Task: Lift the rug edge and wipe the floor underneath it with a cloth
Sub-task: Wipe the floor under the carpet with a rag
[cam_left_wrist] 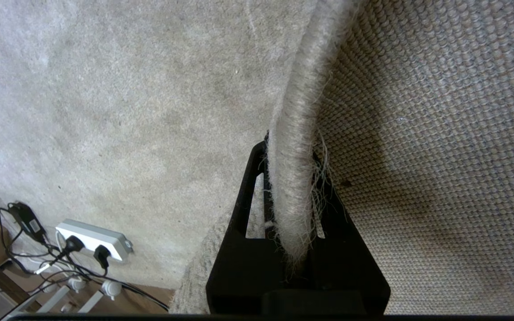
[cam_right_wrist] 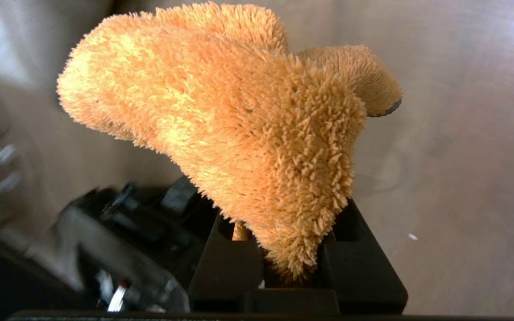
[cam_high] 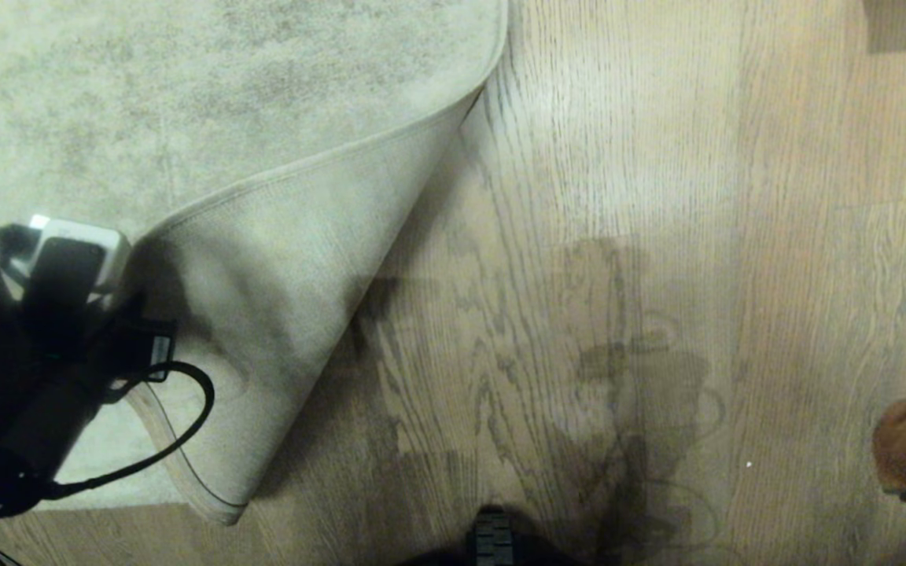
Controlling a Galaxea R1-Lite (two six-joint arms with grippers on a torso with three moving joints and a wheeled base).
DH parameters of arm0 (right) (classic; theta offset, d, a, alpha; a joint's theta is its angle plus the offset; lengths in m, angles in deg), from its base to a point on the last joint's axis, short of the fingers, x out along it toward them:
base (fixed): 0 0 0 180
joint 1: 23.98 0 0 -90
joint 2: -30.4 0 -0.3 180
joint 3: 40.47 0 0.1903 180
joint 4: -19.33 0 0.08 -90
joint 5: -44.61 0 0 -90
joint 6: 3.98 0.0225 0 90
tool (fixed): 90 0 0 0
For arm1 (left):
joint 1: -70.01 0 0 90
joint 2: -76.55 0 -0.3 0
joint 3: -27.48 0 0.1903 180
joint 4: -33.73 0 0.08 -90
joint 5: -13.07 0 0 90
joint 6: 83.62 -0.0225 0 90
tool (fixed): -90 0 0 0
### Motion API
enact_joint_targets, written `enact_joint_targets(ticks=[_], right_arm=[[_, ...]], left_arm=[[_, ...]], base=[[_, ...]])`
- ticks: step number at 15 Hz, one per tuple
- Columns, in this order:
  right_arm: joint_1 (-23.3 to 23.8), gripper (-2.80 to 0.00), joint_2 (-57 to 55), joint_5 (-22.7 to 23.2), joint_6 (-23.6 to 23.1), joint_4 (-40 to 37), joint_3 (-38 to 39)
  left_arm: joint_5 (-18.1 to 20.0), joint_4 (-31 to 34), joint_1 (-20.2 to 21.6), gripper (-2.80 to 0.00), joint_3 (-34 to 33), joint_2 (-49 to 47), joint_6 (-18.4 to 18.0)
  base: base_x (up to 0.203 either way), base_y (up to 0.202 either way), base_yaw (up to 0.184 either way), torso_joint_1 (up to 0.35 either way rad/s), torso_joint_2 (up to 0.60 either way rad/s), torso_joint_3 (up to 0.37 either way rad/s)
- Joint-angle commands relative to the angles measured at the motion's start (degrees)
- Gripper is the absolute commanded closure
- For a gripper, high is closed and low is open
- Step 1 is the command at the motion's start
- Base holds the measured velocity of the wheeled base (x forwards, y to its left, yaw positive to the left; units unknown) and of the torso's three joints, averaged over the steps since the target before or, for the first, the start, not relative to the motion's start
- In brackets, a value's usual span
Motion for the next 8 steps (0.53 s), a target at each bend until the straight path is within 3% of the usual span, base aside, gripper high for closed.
enact_joint_targets(ticks=[1,8], right_arm=[[-2.33,0.0,-10.56,1.99,-2.09,0.63,-2.65],[-20.09,0.0,-27.52,-1.07,-3.06,13.63,-3.46]], left_arm=[[-0.21,-0.26,-0.14,0.0,0.01,-0.22,-0.12],[-0.21,-0.29,-0.16,0.0,0.19,-1.27,-0.21]], base=[[0.0,0.0,0.0,0.0,0.0,0.0],[0.0,0.0,0.0,0.0,0.0,0.0]])
